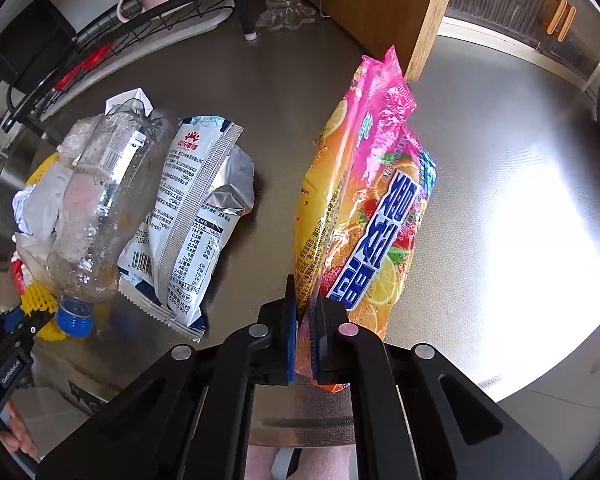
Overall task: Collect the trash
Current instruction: 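Grasp the yellow foam net with the left gripper while the right grasps the pink Mentos bag, then carry both items down to the floor bin and open both grippers over it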
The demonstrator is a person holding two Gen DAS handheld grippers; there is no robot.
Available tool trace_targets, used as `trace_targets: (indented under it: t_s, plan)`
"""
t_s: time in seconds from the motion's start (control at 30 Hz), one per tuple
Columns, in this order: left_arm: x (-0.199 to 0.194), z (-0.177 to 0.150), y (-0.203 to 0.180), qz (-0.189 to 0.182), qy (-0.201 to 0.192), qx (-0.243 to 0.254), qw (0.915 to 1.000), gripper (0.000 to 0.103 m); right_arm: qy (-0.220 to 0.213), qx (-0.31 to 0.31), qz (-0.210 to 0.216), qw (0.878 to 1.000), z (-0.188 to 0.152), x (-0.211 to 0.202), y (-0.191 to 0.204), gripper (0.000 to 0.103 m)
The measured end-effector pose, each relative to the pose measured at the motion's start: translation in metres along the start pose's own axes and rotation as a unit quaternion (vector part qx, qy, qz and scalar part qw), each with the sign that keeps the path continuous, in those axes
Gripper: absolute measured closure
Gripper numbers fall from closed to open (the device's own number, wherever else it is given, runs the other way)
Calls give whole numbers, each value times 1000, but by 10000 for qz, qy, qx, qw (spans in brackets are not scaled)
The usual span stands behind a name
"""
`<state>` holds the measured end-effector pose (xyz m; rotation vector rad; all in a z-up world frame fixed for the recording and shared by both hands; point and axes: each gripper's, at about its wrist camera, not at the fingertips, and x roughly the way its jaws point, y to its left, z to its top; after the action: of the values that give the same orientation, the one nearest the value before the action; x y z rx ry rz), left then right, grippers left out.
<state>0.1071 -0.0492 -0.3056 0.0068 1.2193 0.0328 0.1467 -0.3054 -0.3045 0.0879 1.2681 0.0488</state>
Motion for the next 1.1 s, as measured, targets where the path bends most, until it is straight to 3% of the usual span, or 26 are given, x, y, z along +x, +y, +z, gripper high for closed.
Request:
trace_targets:
  t_s: [0.03,0.13,0.53,0.87,1.1]
  plan:
    - [0,1,2,50,-11,-9,10000,92,-21,17,6,10000,0,-1,1,100]
    - [-3,1,8,-50,-22,-54,10000,94,-20,185,155,9997,-5,-3,-2,101]
    - [-65,-11,14,-167,-588,45,9981,95,-544,123,272,9981,-25,-64,10,101]
    - [-124,-70,15,-615,-1004,498,9918,95,-1191,-178,493,9915,-101,-129,49,101]
    - [-128,-124,23,-724,-1014,866,9884,95,-1231,-357,665,9895,-162,-131,91,101]
